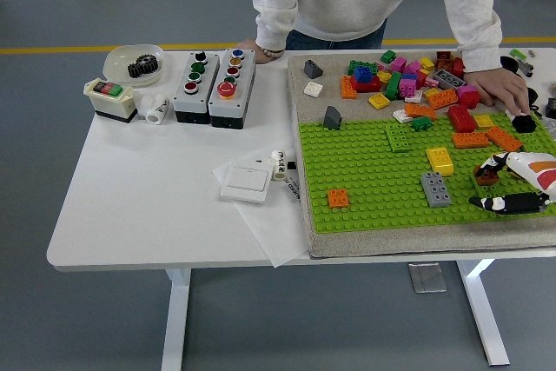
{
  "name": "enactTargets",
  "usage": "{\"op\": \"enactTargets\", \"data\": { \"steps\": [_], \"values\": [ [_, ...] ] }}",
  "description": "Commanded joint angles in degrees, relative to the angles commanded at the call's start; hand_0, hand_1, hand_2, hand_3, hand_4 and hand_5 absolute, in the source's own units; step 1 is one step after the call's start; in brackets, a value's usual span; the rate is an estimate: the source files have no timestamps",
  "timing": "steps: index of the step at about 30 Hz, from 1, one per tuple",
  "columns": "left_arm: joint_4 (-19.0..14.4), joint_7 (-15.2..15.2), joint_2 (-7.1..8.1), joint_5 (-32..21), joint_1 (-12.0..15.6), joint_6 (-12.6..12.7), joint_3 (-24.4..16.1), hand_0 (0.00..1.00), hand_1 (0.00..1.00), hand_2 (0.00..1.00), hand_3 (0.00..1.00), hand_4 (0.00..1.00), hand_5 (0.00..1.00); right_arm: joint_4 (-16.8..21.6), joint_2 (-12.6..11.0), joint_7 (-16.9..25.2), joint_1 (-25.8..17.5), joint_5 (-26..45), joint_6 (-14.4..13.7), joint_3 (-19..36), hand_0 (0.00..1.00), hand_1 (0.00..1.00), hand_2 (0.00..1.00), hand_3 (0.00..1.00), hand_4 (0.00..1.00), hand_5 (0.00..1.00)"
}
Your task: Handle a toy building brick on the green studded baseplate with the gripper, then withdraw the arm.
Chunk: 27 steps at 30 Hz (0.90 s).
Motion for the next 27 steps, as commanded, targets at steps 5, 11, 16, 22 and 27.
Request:
{"op": "enactTargets", "data": {
  "steps": [5,11,16,22,27],
  "values": [
    [-0.01,-0.01,0.00,-0.07,-0.08,0.02,0.07,0.800,0.819,0.802,0.654,0.709,0.626,-0.41,0.08,-0.07,0.17,0.01,-0.01,-0.26,0.691,0.690,0.724,0.653,0.903,0.657],
    [-0.02,-0.05,0.02,-0.30,-0.18,0.04,0.27,0.800,0.820,0.802,0.654,0.709,0.626,-0.97,0.21,-0.10,0.35,0.06,-0.03,-0.37,0.691,0.690,0.724,0.653,0.903,0.655],
    [-0.02,-0.08,0.04,-0.41,-0.26,0.05,0.36,0.800,0.819,0.802,0.654,0.709,0.626,-1.38,0.21,-0.11,0.54,0.19,0.04,-0.60,0.692,0.692,0.724,0.654,0.903,0.655],
    [-0.01,-0.09,0.04,-0.42,-0.32,0.07,0.38,0.800,0.818,0.802,0.654,0.709,0.625,-1.59,0.22,-0.19,0.62,0.17,0.09,-0.97,0.692,0.691,0.724,0.653,0.903,0.652],
    [0.00,-0.10,0.04,-0.50,-0.33,0.09,0.44,0.800,0.819,0.802,0.654,0.709,0.626,-1.78,0.34,-0.24,0.57,0.19,0.13,-1.28,0.695,0.693,0.724,0.653,0.903,0.652]
  ]
}}
